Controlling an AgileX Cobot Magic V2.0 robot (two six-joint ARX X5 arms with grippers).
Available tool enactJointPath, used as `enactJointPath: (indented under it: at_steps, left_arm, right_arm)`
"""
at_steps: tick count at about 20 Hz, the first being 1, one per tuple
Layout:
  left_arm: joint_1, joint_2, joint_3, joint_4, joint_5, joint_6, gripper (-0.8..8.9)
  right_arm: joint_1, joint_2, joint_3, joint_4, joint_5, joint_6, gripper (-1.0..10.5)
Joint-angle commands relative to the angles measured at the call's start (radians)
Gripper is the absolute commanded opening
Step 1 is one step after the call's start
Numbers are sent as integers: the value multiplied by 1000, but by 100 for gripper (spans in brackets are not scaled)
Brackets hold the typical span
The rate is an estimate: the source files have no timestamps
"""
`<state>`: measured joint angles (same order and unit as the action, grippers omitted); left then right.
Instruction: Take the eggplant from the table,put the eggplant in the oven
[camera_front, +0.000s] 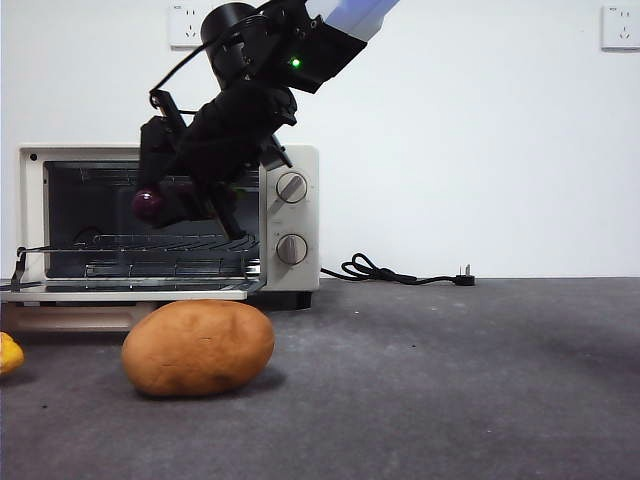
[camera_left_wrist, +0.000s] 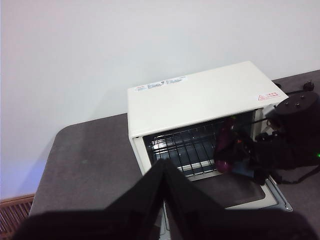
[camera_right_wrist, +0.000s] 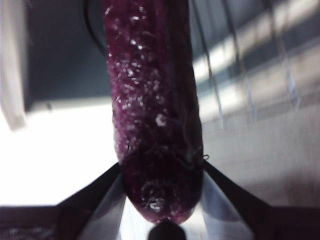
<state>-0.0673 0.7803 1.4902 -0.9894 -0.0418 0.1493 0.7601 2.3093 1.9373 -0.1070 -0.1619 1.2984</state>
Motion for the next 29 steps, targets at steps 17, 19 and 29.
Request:
enactJointPath:
  at_steps: [17, 19, 29]
  left_arm:
    - [-26, -13, -2, -28, 0, 8, -5]
    - [-26, -13, -2, -35, 0, 8, -5]
    - [-26, -14, -2, -41, 1, 8, -5]
  right_arm:
    - [5, 13, 0, 130, 140, -36, 377]
    - [5, 13, 0, 133, 136, -43, 386]
    - [6, 12, 0, 138, 105, -50, 386]
